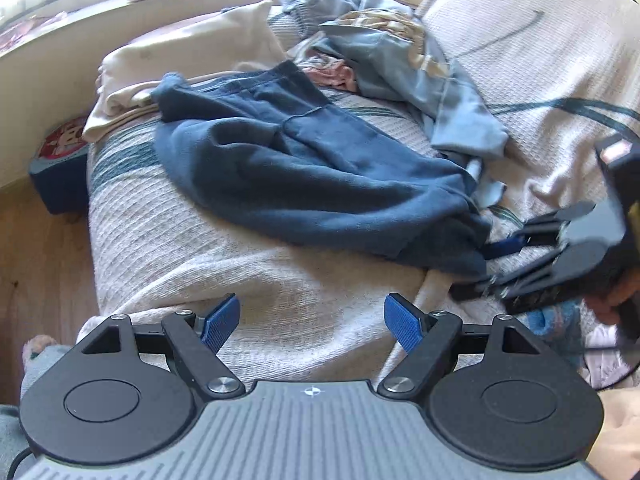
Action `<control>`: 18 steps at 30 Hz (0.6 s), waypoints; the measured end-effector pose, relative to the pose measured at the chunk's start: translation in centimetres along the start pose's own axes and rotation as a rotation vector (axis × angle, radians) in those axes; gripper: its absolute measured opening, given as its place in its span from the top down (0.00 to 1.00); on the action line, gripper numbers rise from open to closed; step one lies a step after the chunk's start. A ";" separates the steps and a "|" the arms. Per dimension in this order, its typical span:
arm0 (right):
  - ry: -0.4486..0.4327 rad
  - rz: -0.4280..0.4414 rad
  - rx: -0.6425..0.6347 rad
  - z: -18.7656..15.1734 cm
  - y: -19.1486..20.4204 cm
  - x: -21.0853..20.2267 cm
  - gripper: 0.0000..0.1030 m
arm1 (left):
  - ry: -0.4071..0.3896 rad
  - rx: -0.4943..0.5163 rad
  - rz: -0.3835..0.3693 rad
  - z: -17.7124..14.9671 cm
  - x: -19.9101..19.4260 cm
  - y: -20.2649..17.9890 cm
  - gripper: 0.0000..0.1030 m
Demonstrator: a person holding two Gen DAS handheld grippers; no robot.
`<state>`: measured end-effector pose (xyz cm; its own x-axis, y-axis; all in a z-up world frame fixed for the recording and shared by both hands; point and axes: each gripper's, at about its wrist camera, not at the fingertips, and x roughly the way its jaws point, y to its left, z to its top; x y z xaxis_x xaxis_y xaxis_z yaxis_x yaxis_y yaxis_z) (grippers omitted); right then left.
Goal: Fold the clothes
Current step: 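Grasp the folded sweatpants edge with the right gripper and lift it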
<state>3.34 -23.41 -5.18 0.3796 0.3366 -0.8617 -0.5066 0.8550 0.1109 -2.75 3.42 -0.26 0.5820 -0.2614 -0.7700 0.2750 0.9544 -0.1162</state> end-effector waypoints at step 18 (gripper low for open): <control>-0.038 0.751 -0.022 4.9 10.4 -14.1 0.95 | -0.198 0.064 0.171 1.8 -7.4 5.5 0.24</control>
<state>-3.44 -17.34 10.56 -0.0484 0.8399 -0.5405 -0.6550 0.3819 0.6520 -4.18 10.30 5.92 0.7609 -0.1259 -0.6366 0.2035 0.9778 0.0498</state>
